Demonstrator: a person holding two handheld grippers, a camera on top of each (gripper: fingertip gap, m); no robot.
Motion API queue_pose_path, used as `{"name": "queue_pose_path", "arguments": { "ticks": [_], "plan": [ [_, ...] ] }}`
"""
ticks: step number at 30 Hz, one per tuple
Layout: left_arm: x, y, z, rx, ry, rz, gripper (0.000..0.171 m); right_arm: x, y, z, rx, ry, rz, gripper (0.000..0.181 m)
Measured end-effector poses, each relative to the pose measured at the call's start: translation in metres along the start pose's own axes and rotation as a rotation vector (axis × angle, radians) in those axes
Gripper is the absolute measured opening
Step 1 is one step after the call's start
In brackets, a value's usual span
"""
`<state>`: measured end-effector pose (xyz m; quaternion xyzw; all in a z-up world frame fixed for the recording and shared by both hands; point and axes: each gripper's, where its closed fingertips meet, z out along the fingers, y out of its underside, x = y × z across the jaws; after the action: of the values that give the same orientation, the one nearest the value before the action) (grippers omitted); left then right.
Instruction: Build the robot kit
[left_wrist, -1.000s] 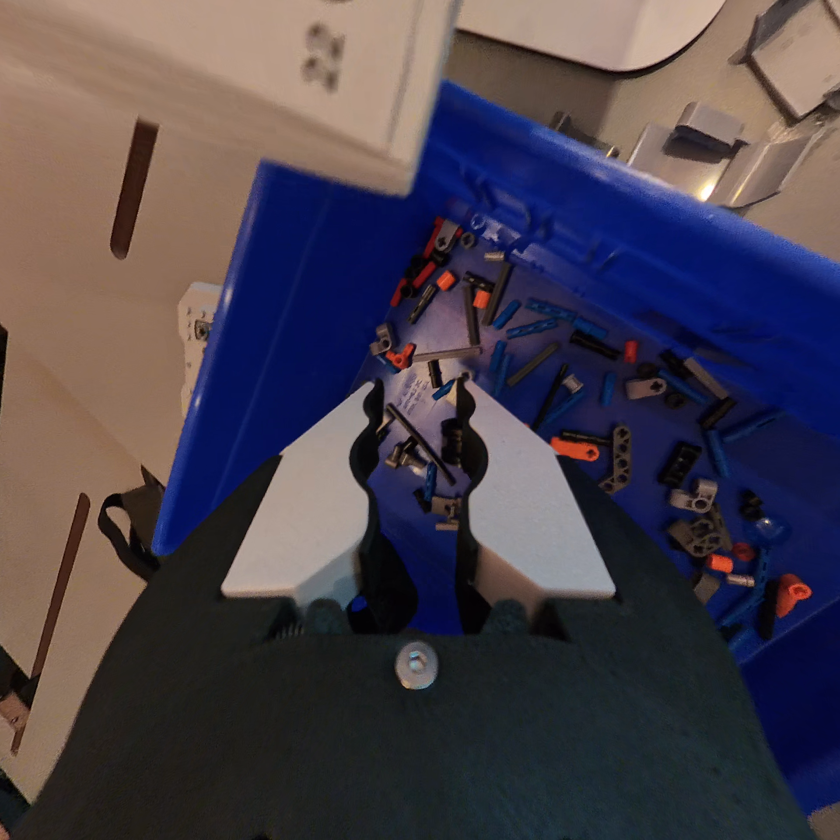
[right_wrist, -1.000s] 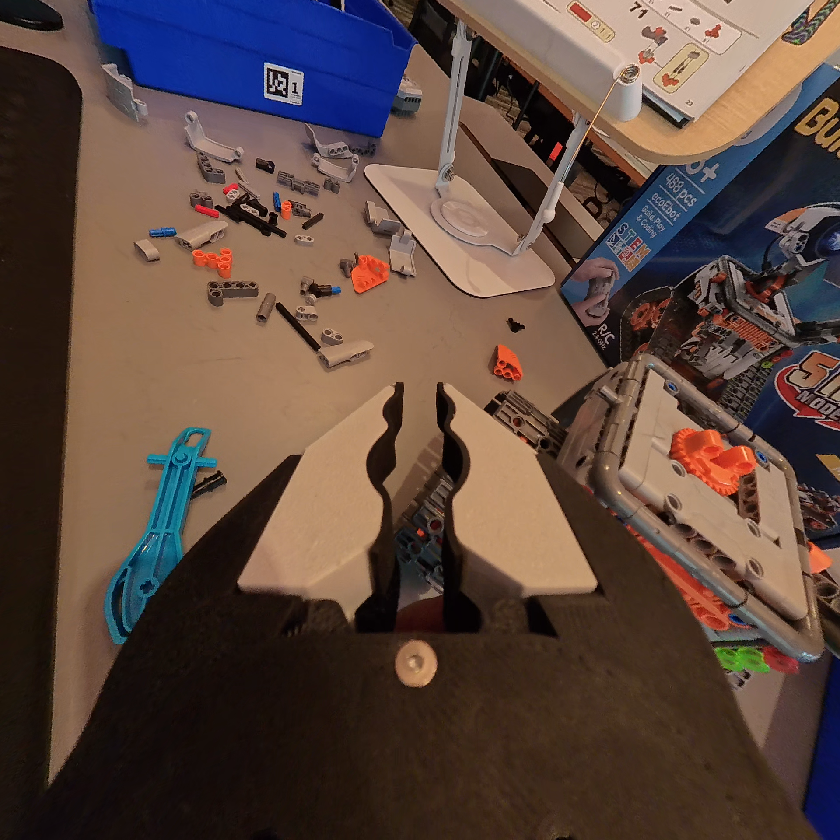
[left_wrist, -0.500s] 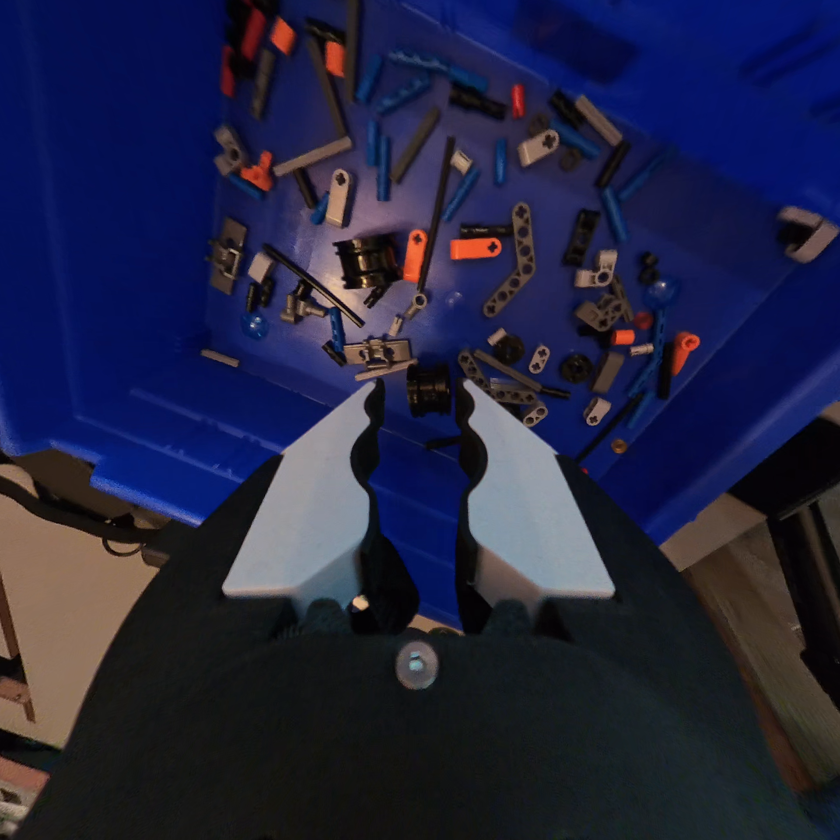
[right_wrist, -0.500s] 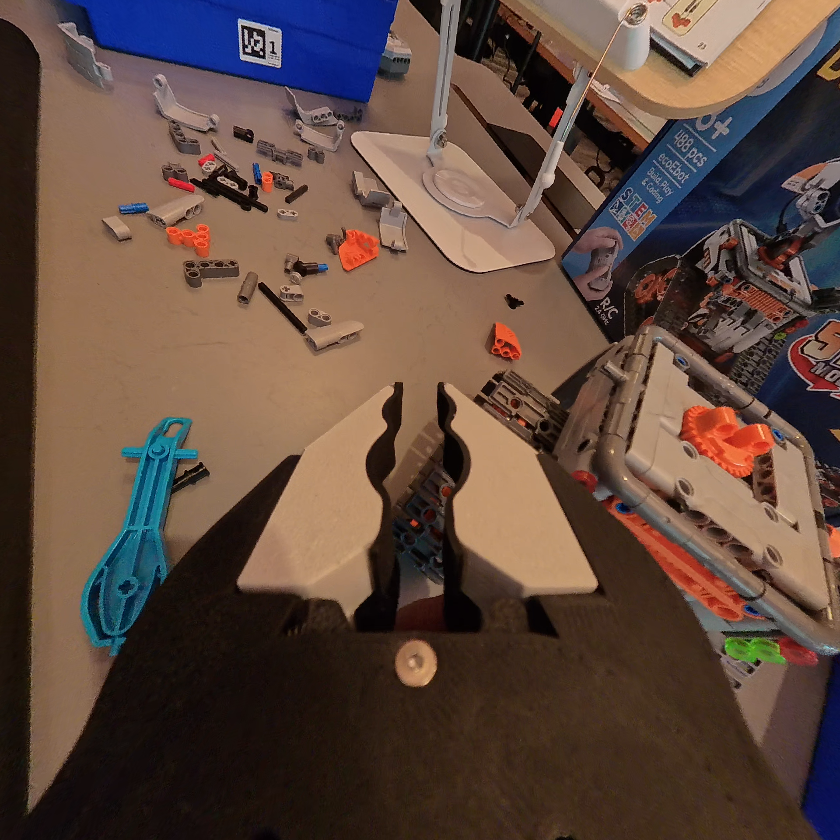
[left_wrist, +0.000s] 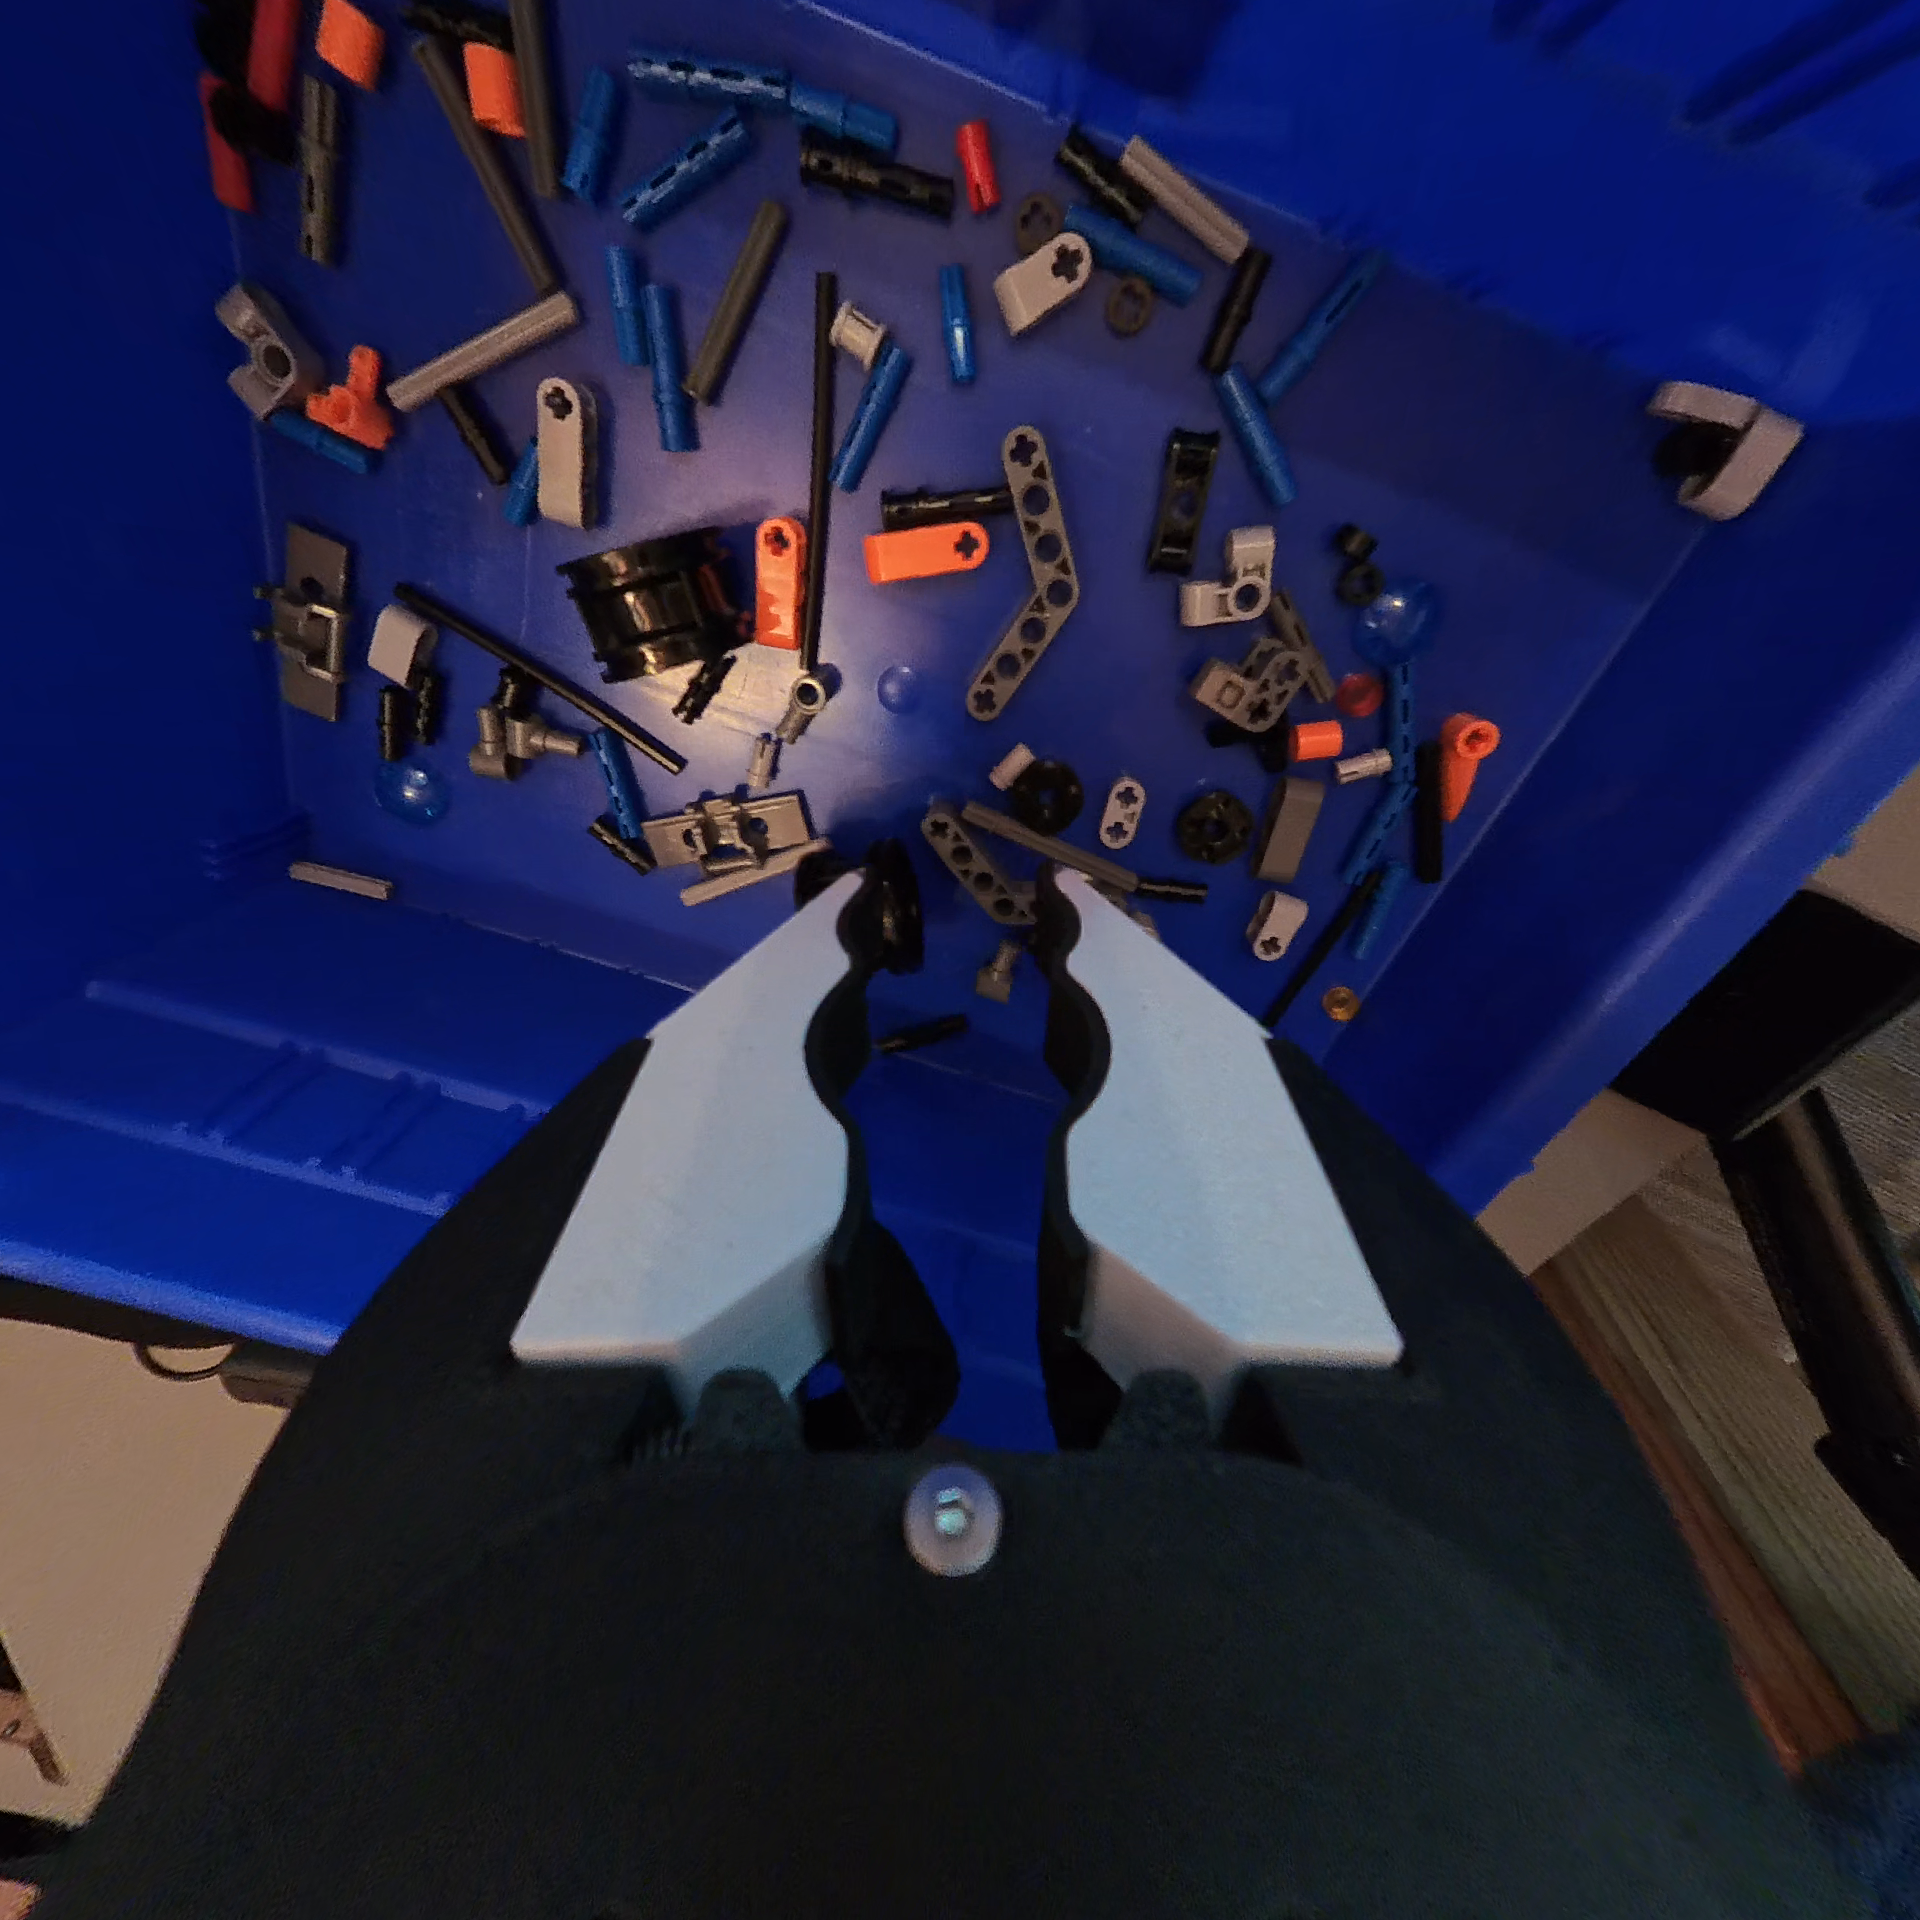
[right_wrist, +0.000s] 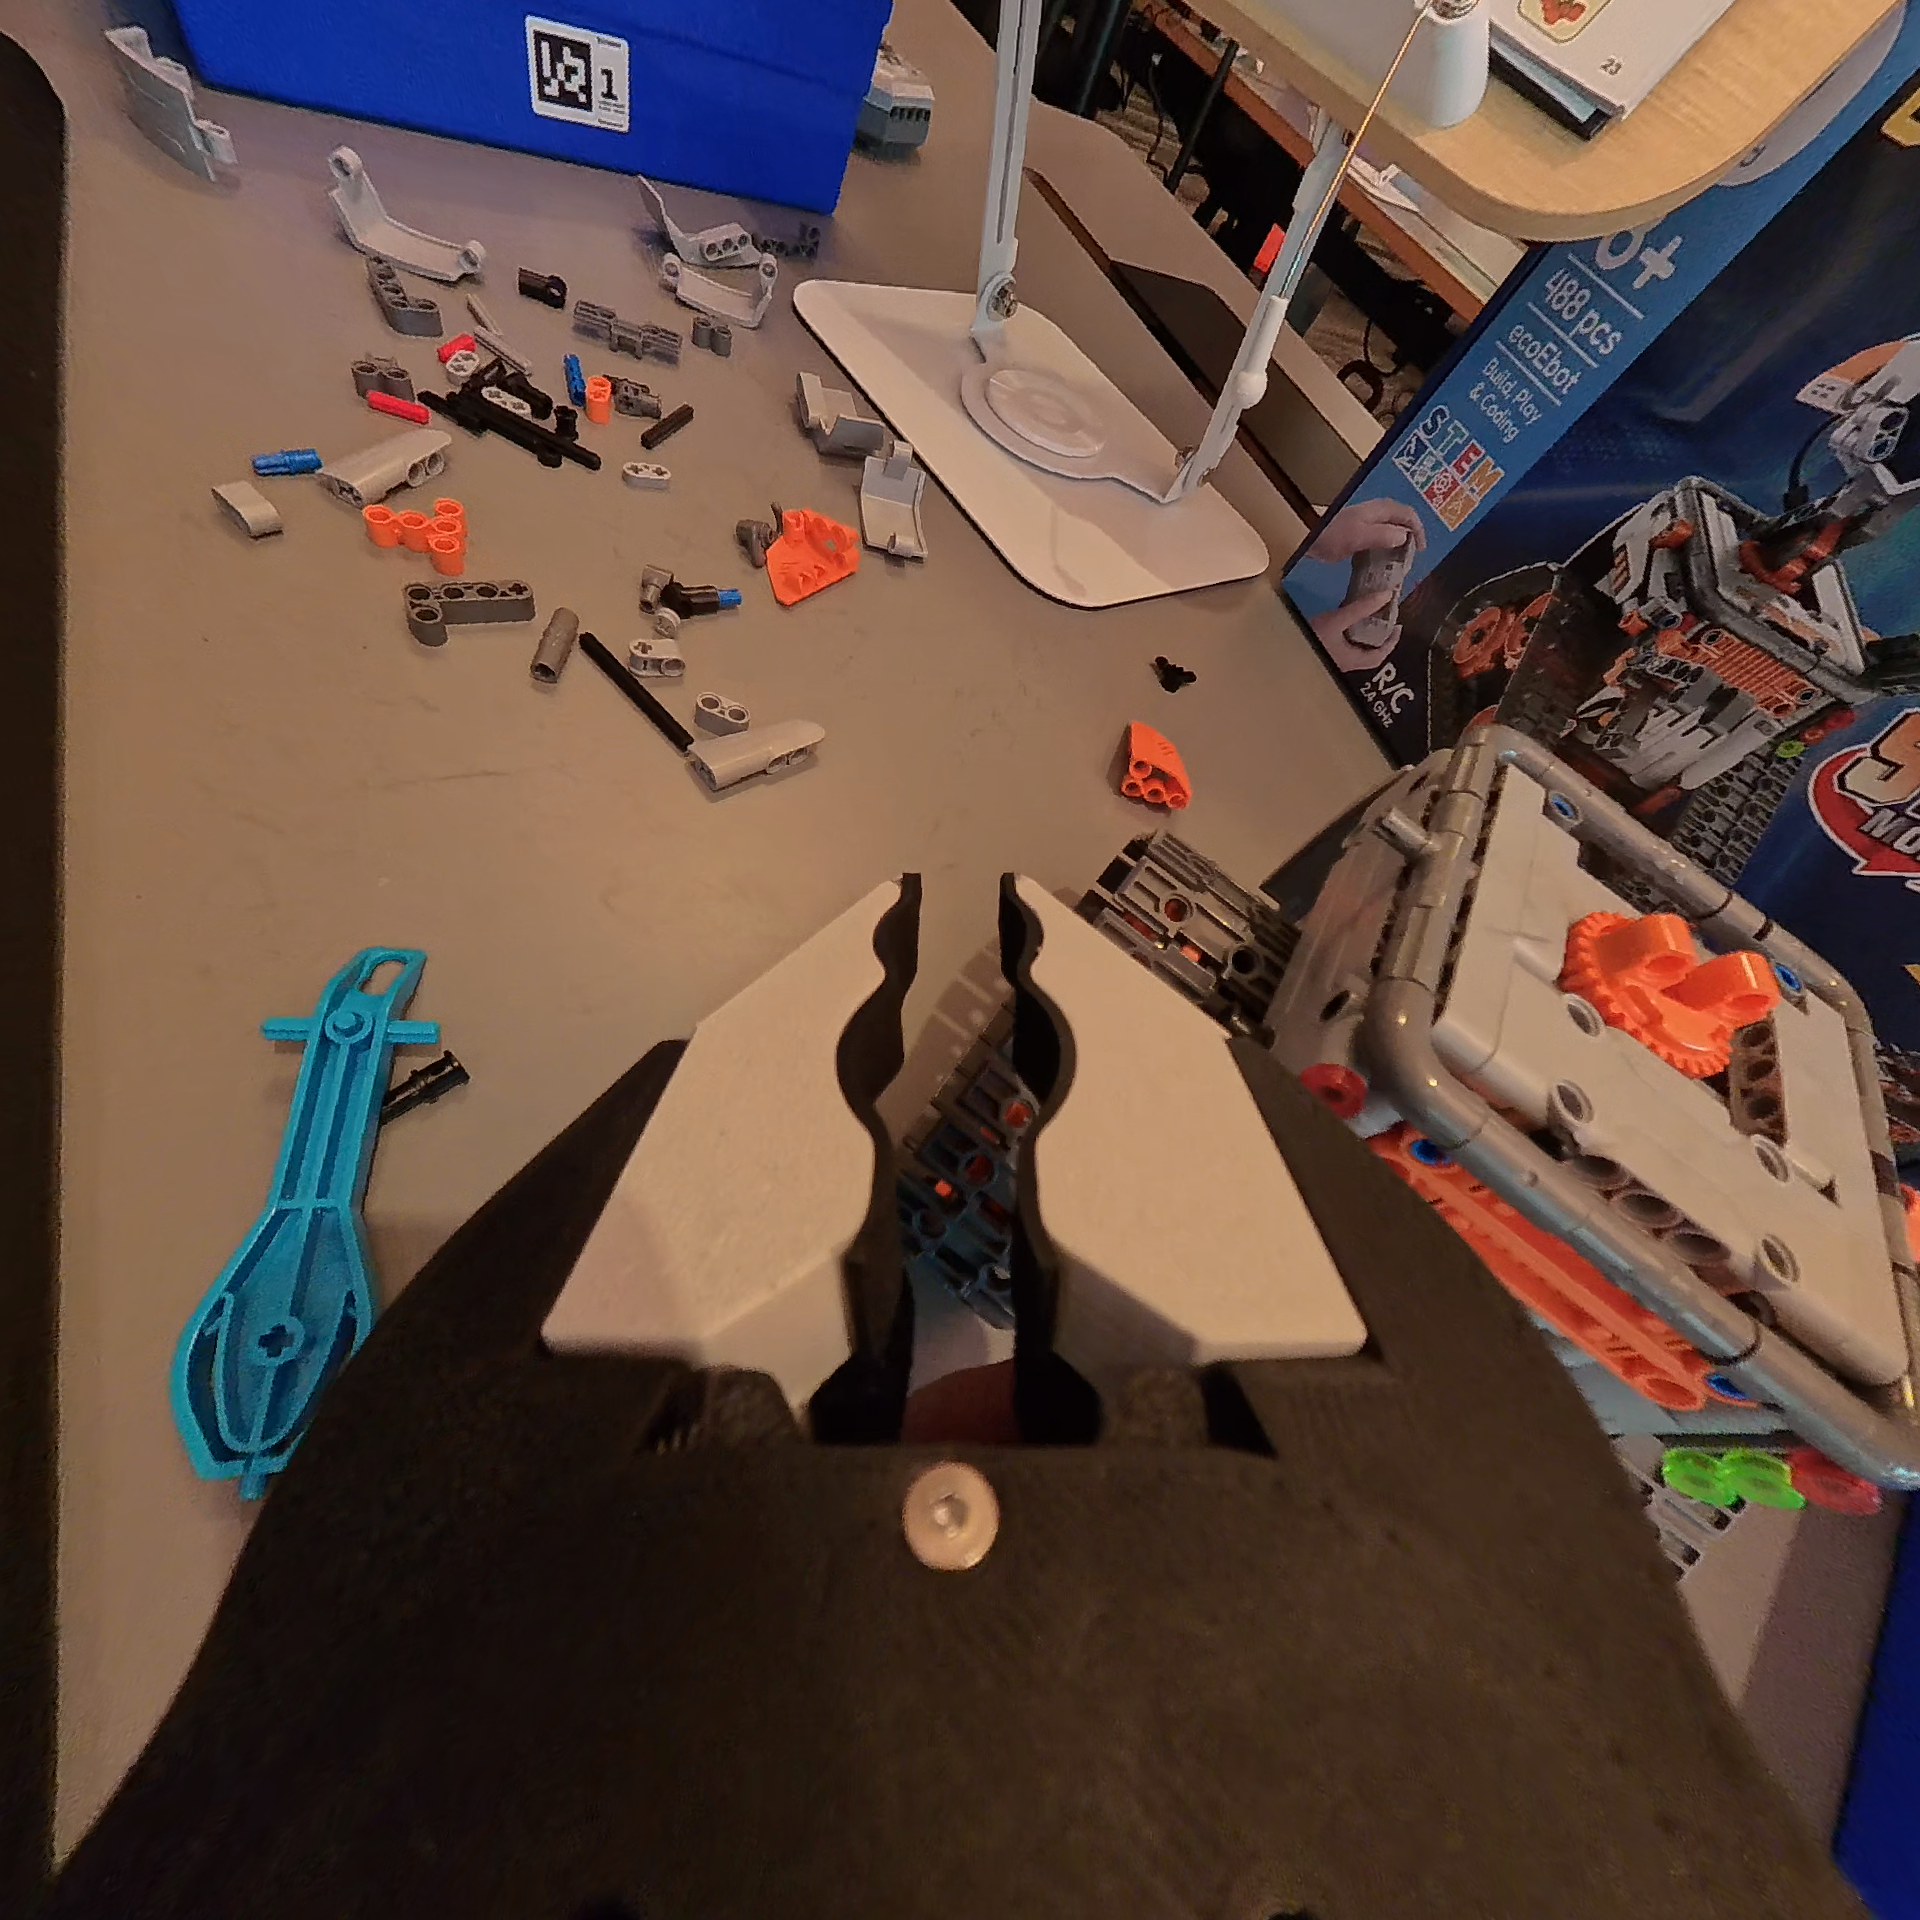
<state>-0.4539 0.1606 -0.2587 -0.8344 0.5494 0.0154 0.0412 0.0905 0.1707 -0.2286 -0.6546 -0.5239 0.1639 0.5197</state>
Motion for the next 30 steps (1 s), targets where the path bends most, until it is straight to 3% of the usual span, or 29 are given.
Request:
{"name": "queue_pose_path", "arguments": {
  "ticks": [5,10,17,30],
  "plan": [
    [0.034,0.018,-0.001,-0.097,0.127,0.02,0.025,-0.001,0.0,0.001,-0.005,-0.003,-0.003,0.013],
    [0.034,0.042,0.008,-0.23,0.094,0.029,0.027,-0.001,0.0,0.0,-0.003,-0.004,-0.005,0.013],
    [0.041,0.031,0.017,-0.176,0.098,0.079,0.023,-0.002,-0.001,-0.001,0.001,-0.005,-0.007,0.013],
    [0.045,0.032,0.029,-0.19,0.085,0.096,0.006,-0.002,-0.002,-0.003,0.008,-0.005,-0.008,0.013]
  ]
}}
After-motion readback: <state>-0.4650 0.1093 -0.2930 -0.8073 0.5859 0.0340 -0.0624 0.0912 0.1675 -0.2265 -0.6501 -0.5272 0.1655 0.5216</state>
